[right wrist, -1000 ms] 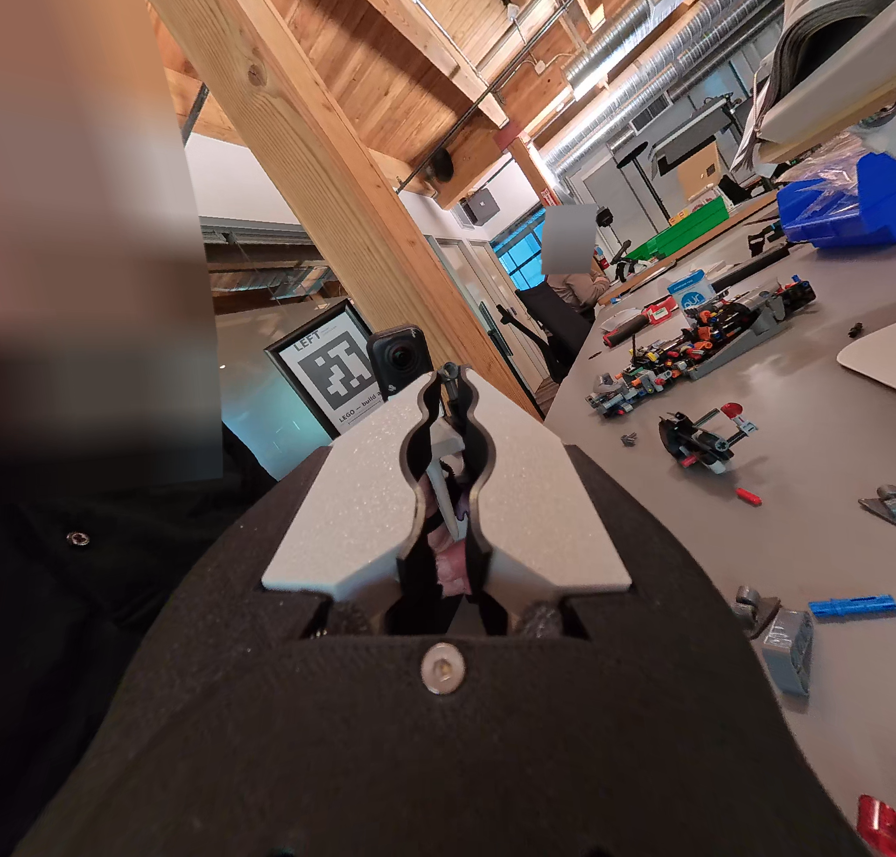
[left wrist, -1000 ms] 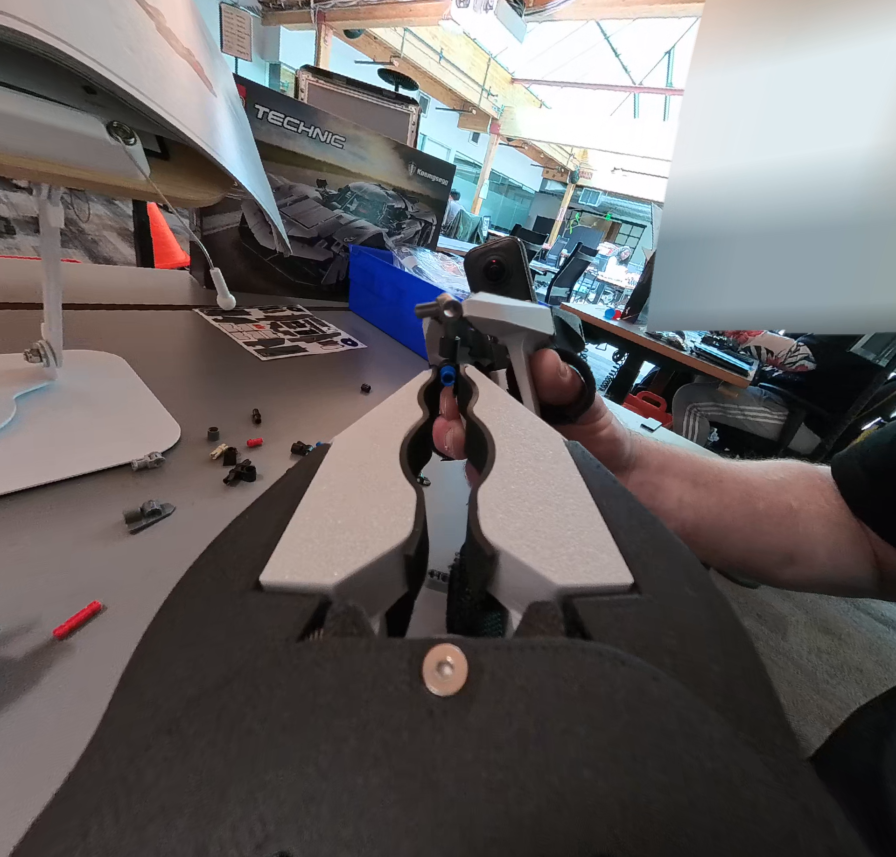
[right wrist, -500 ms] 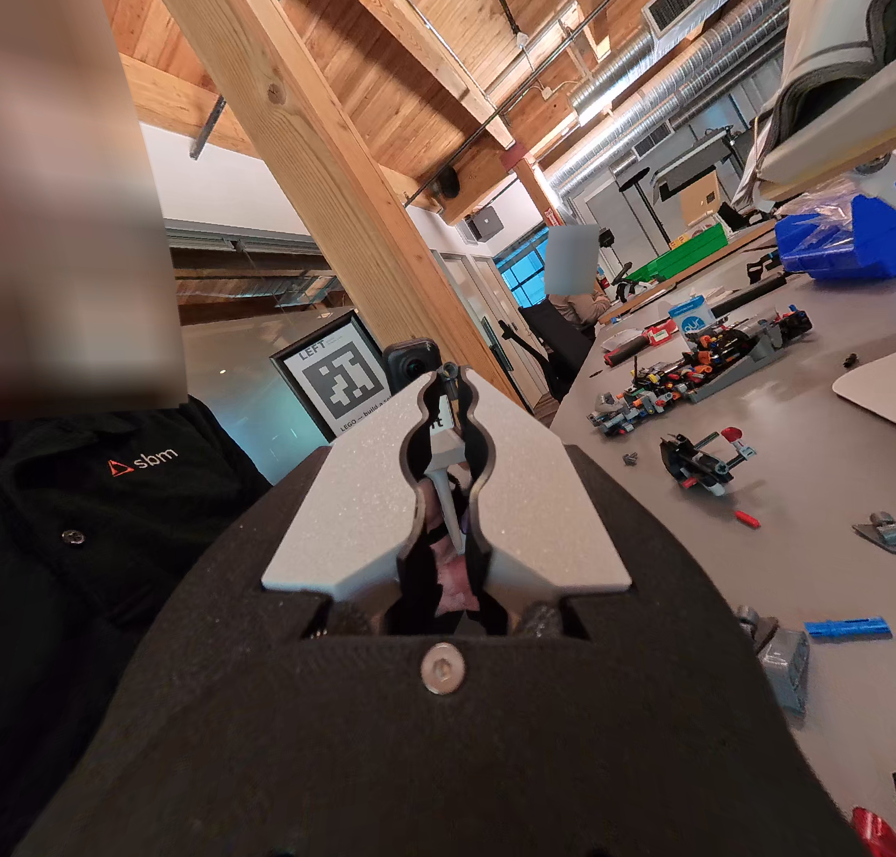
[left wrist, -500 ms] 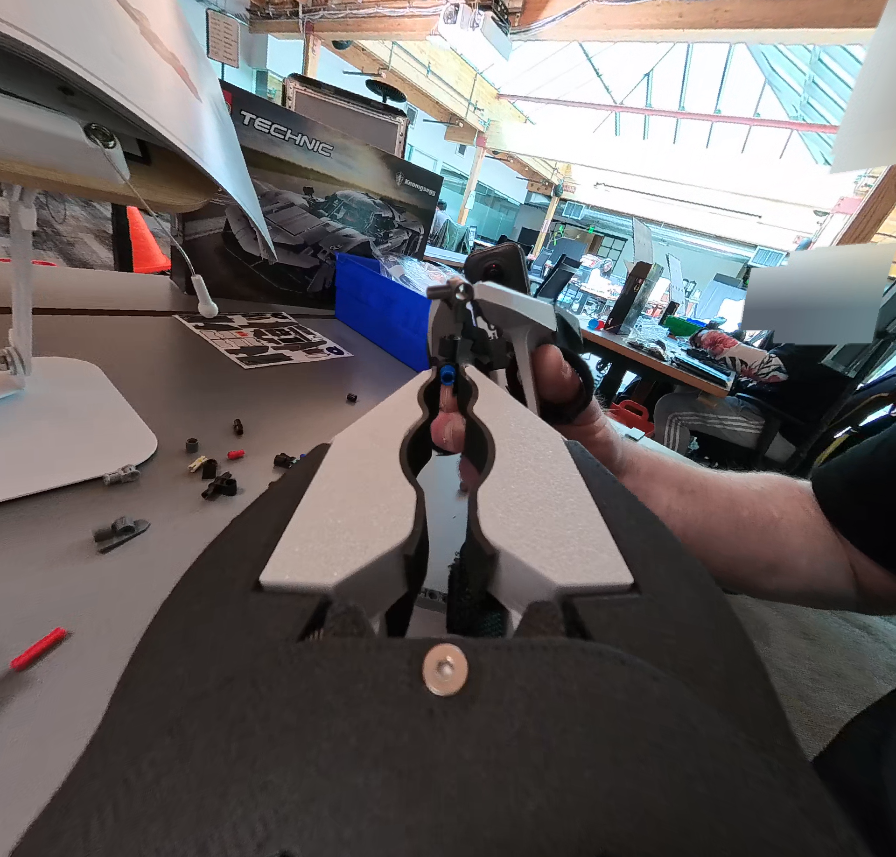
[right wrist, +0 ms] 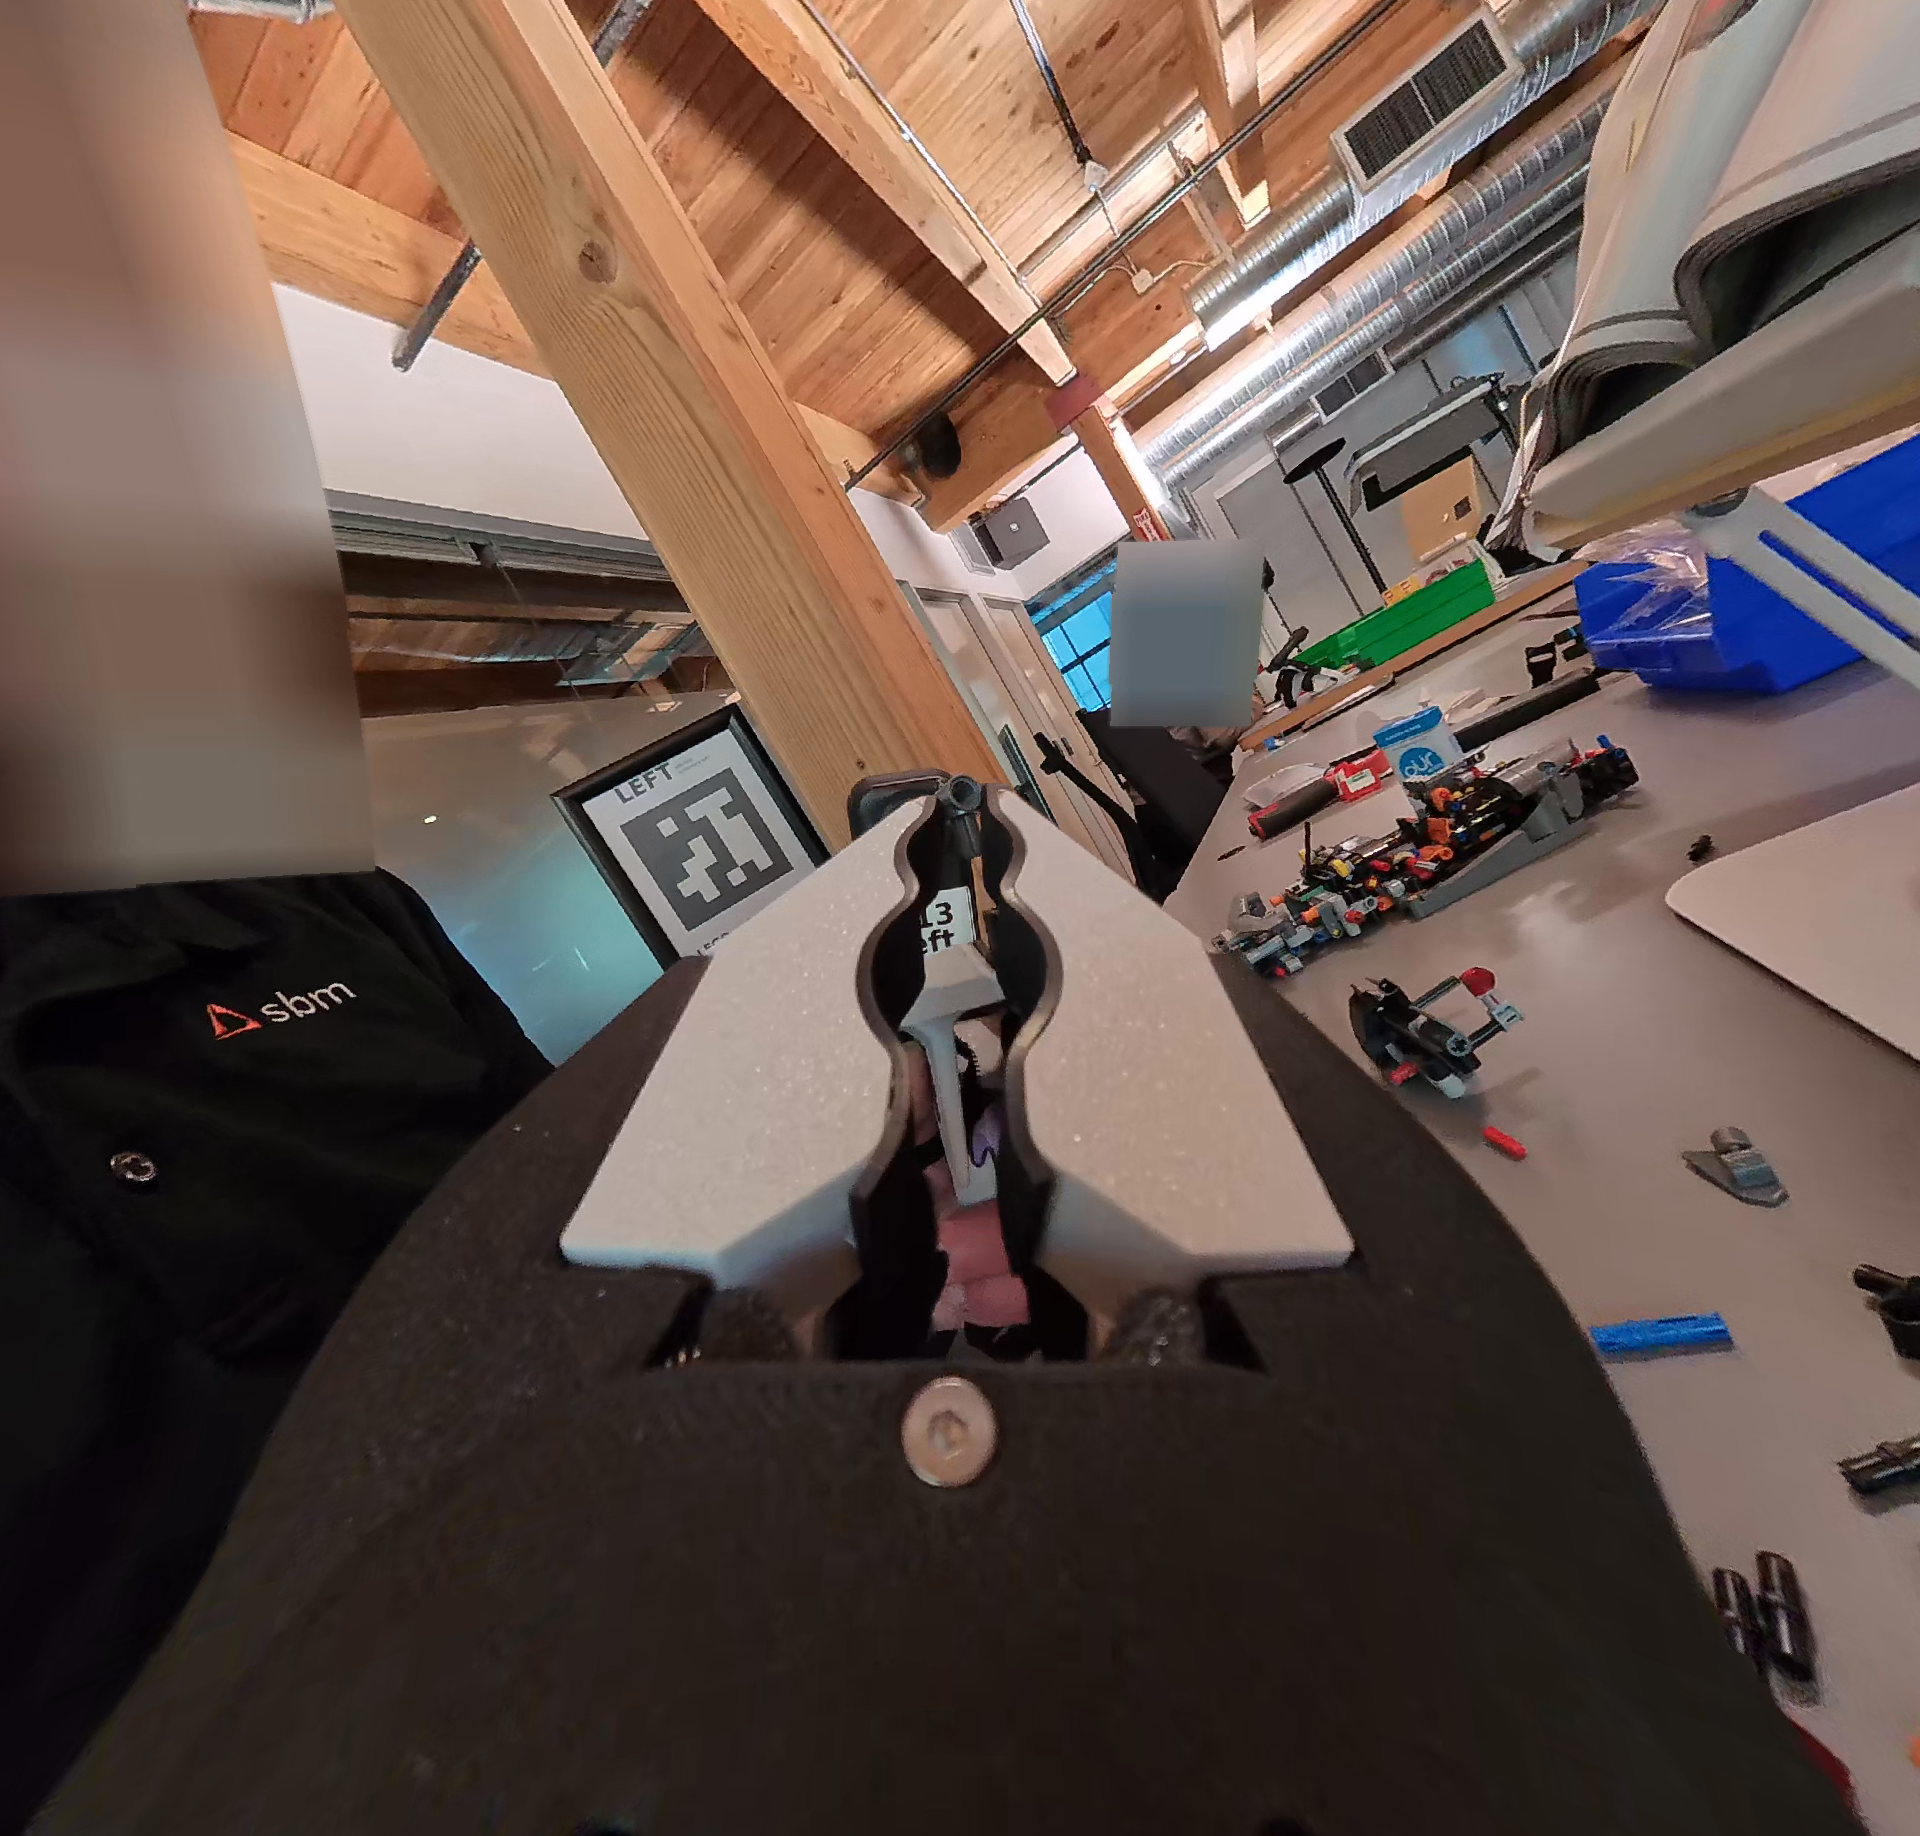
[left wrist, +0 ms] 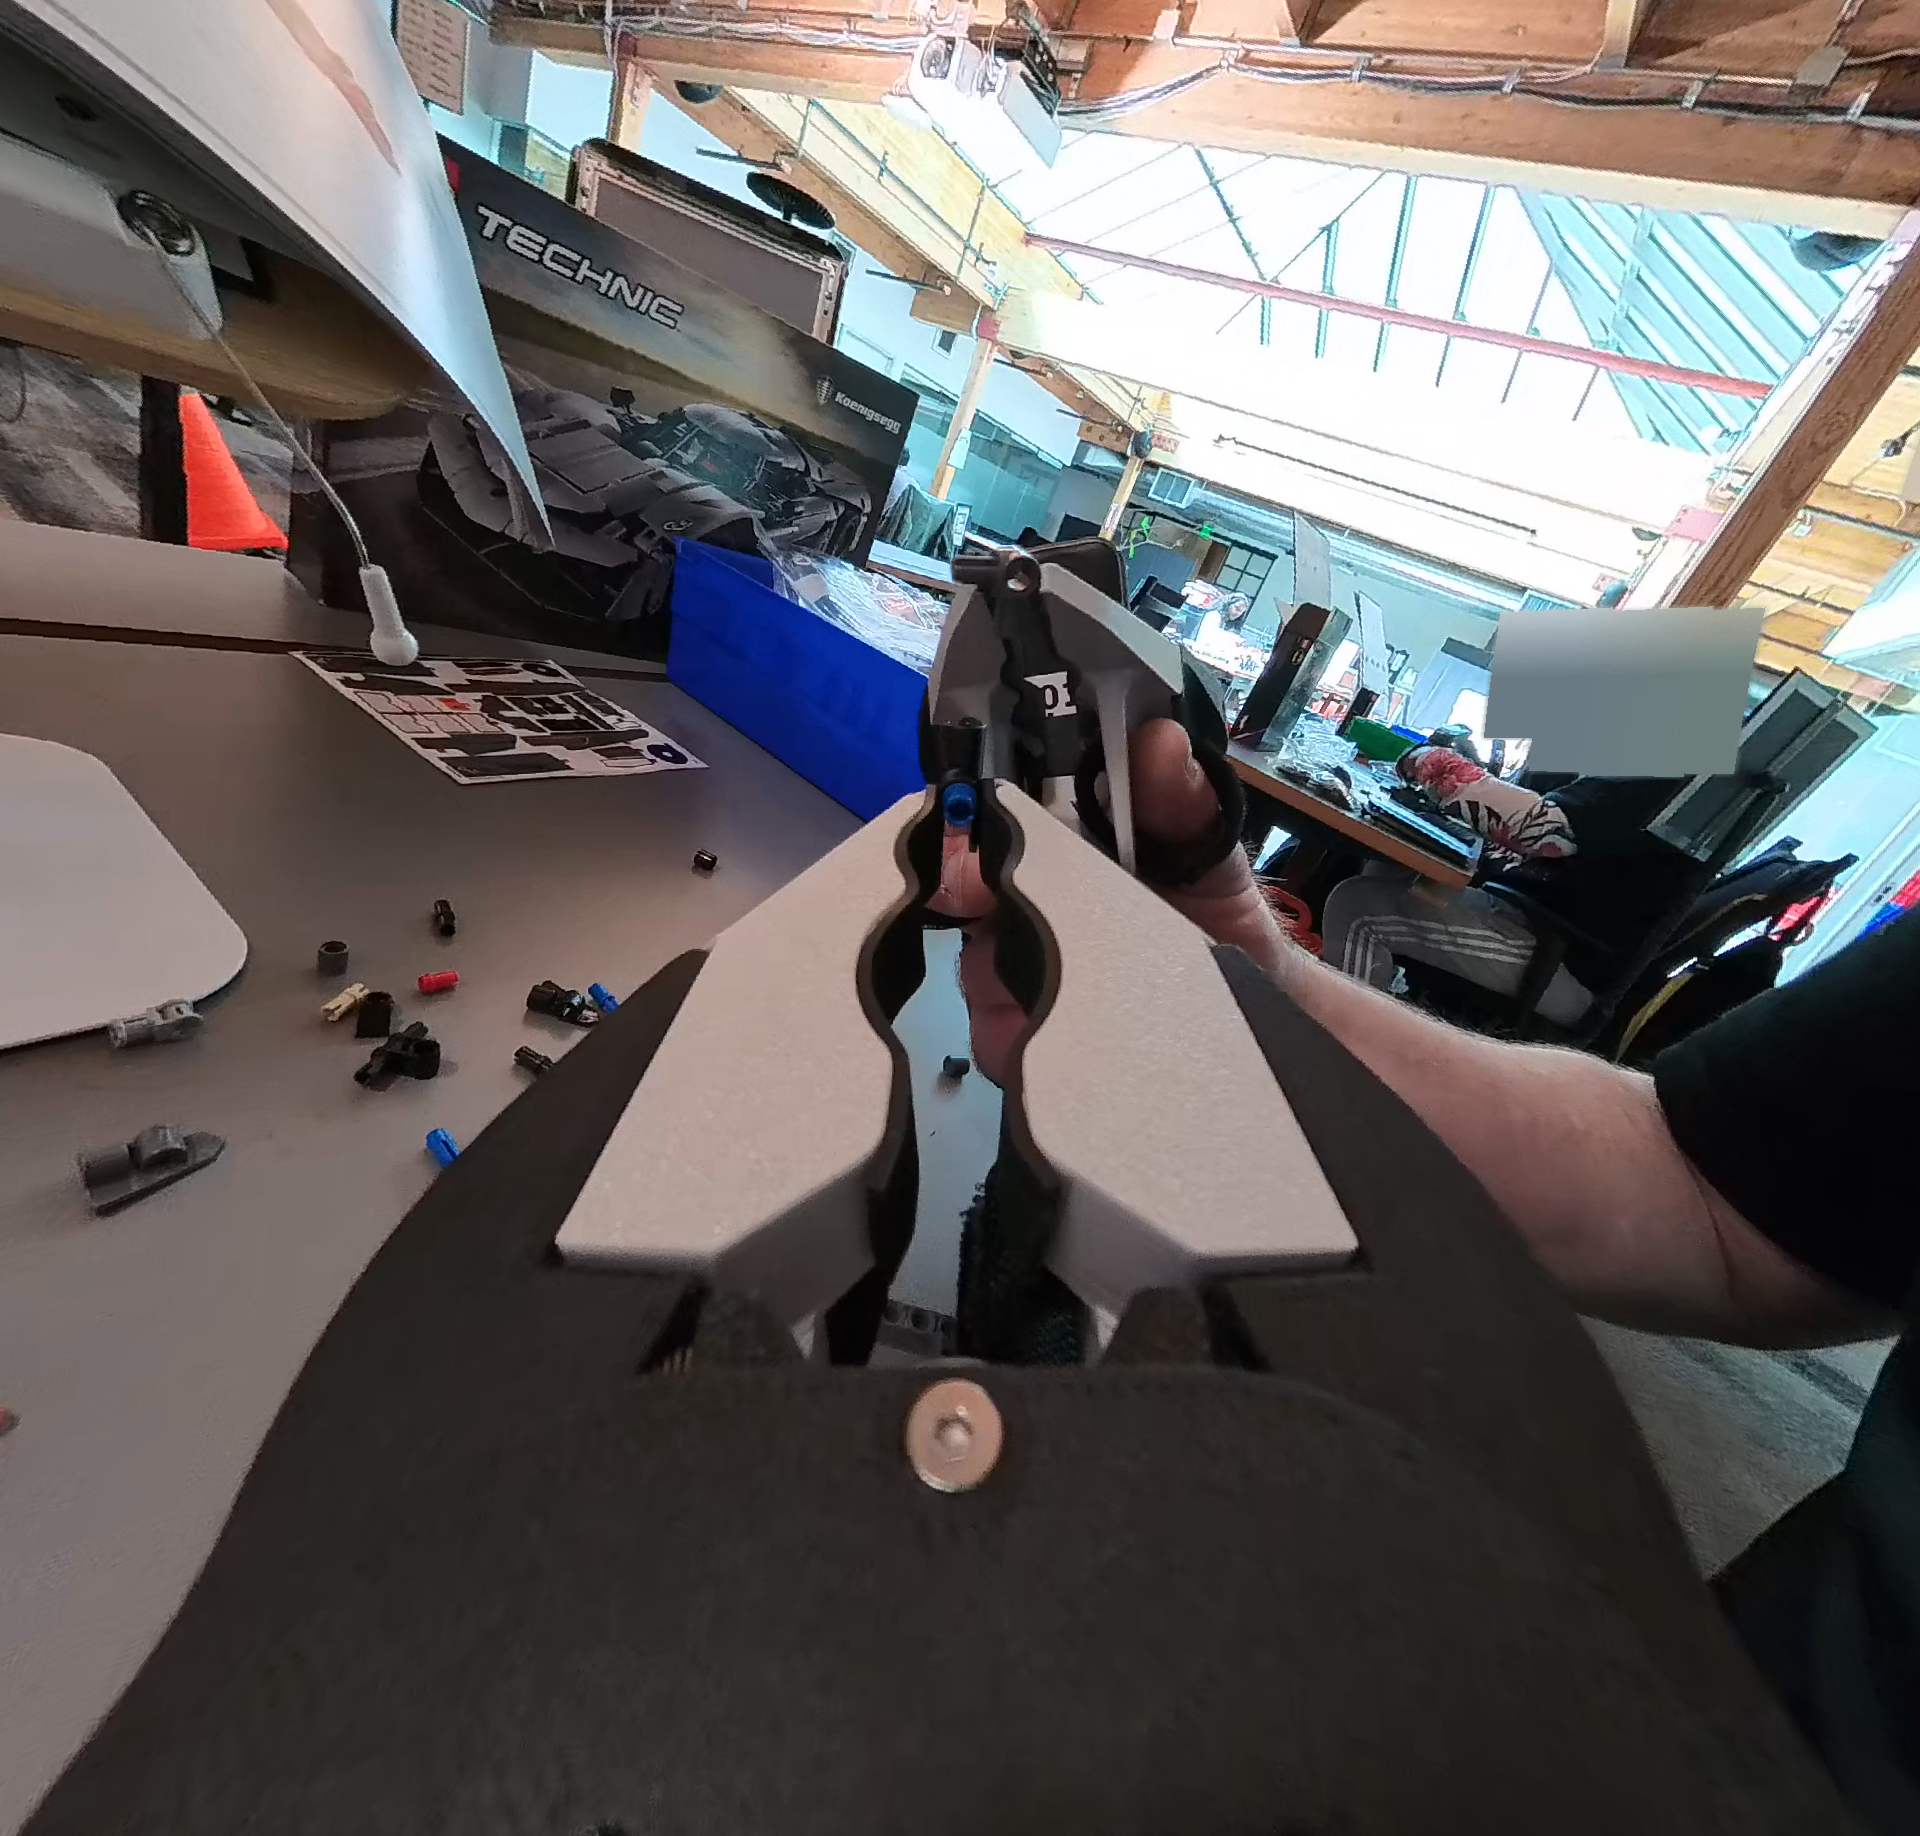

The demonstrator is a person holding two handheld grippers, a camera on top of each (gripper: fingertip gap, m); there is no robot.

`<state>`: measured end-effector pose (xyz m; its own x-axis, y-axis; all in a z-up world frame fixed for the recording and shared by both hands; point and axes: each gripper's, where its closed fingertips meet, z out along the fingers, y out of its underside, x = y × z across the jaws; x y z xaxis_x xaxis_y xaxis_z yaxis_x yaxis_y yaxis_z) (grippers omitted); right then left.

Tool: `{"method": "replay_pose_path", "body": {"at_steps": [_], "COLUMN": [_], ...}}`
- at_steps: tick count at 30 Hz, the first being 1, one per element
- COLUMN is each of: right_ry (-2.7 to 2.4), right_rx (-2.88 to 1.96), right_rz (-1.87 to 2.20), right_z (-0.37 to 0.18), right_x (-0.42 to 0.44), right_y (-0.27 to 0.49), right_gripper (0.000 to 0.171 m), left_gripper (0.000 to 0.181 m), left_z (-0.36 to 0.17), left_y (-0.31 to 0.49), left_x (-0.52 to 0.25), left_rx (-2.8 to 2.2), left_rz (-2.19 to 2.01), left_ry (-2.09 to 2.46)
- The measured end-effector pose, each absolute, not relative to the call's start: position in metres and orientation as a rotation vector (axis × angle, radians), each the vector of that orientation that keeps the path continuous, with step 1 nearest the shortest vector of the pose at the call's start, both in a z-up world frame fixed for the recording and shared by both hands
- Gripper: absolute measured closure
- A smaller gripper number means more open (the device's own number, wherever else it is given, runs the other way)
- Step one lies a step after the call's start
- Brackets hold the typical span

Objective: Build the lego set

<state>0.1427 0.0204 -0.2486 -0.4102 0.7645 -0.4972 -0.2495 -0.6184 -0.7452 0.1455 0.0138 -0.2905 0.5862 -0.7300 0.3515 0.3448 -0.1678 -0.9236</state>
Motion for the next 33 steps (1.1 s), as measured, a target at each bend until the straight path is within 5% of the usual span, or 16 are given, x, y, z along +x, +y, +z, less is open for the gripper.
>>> {"method": "replay_pose_path", "body": {"at_steps": [33], "right_ry": [-0.74], "right_rx": [-1.134], "right_rz": [2.041], "right_z": [-0.247], "right_x": [0.154], "right_y": [0.034], "right_gripper": [0.167], "left_gripper": [0.177], "left_z": [-0.283], "left_y": [0.021], "left_x": [0.146], "left_rx": [-1.414], "left_rz": [-1.184], "left_ry": [0.292]}}
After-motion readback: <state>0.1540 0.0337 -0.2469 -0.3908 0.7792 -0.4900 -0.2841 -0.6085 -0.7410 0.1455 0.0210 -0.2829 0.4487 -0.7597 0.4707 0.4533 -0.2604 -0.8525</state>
